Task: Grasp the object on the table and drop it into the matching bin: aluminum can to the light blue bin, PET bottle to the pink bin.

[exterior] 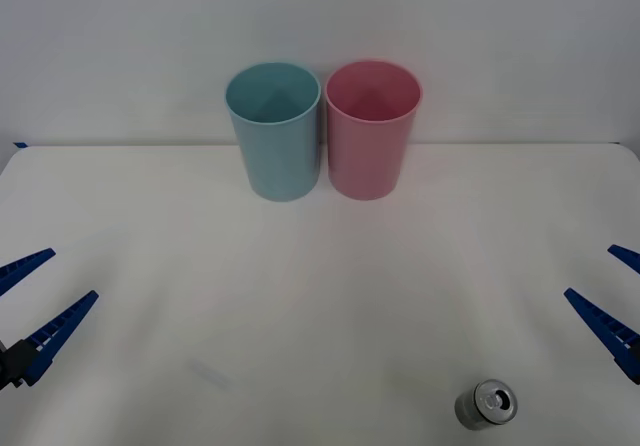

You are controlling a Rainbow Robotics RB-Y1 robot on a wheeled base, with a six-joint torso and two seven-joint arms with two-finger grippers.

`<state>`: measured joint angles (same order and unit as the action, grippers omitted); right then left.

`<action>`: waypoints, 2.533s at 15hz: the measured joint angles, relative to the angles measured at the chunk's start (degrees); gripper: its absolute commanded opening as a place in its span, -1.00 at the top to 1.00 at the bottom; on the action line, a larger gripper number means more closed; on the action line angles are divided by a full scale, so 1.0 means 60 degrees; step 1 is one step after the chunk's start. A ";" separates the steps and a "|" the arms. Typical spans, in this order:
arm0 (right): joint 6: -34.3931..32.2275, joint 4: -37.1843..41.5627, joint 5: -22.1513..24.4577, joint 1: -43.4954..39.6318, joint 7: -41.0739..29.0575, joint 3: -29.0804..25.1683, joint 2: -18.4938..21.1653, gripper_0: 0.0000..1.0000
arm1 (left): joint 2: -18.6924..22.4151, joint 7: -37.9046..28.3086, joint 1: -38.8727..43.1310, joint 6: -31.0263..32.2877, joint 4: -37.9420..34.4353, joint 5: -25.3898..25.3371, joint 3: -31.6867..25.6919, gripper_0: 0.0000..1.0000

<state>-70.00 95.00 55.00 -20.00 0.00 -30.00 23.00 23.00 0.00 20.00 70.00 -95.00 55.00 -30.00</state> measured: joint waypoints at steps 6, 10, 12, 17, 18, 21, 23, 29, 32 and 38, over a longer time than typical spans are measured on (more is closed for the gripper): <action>0.0034 0.0387 -0.0335 -0.0289 -0.0050 -0.0096 0.0214 -1.00 | 0.0000 0.0001 -0.0001 0.0000 0.0000 0.0000 0.0000 -1.00; 0.0016 0.0272 -0.0736 -0.0654 0.0052 0.0069 0.0700 -1.00 | 0.0000 0.0000 -0.0001 0.0000 0.0000 0.0000 0.0000 -1.00; -0.0187 -0.0051 -0.0819 -0.0729 0.0188 0.0102 0.0925 -1.00 | 0.0000 0.0000 -0.0001 0.0000 0.0000 0.0000 0.0000 -1.00; -0.0837 -0.1092 -0.0894 -0.0973 0.0763 0.0142 0.1564 -1.00 | 0.0000 0.0000 -0.0001 0.0000 0.0000 0.0000 0.0000 -1.00; -0.1094 -0.1355 -0.0903 -0.1003 0.0848 0.0120 0.1666 -1.00 | 0.0000 0.0000 -0.0001 0.0000 0.0000 0.0000 0.0000 -1.00; -0.1793 -0.2271 -0.0903 -0.1022 0.1129 0.0109 0.1956 -1.00 | 0.0000 0.0000 -0.0001 0.0000 0.0000 0.0000 0.0000 -1.00; -0.2074 -0.2691 -0.0890 -0.1136 0.1361 0.0136 0.2105 -1.00 | 0.0000 0.0001 -0.0001 0.0000 0.0000 0.0000 0.0000 -1.00; -0.2135 -0.2810 -0.0879 -0.1928 0.1913 0.0329 0.2188 -1.00 | 0.0000 0.0001 -0.0001 0.0000 0.0000 0.0000 0.0000 -1.00; -0.2134 -0.2810 -0.0878 -0.2310 0.2203 0.0518 0.2188 -1.00 | 0.0000 0.0000 0.0000 0.0000 0.0000 0.0000 0.0000 -1.00; -0.2068 -0.2857 -0.0894 -0.2535 0.3876 0.0880 0.1880 -1.00 | 0.0000 0.0001 0.0000 0.0000 0.0000 0.0000 0.0000 -1.00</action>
<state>-82.41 77.86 49.64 -35.21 23.26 -24.72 34.28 23.00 0.00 20.00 70.00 -95.00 55.00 -30.00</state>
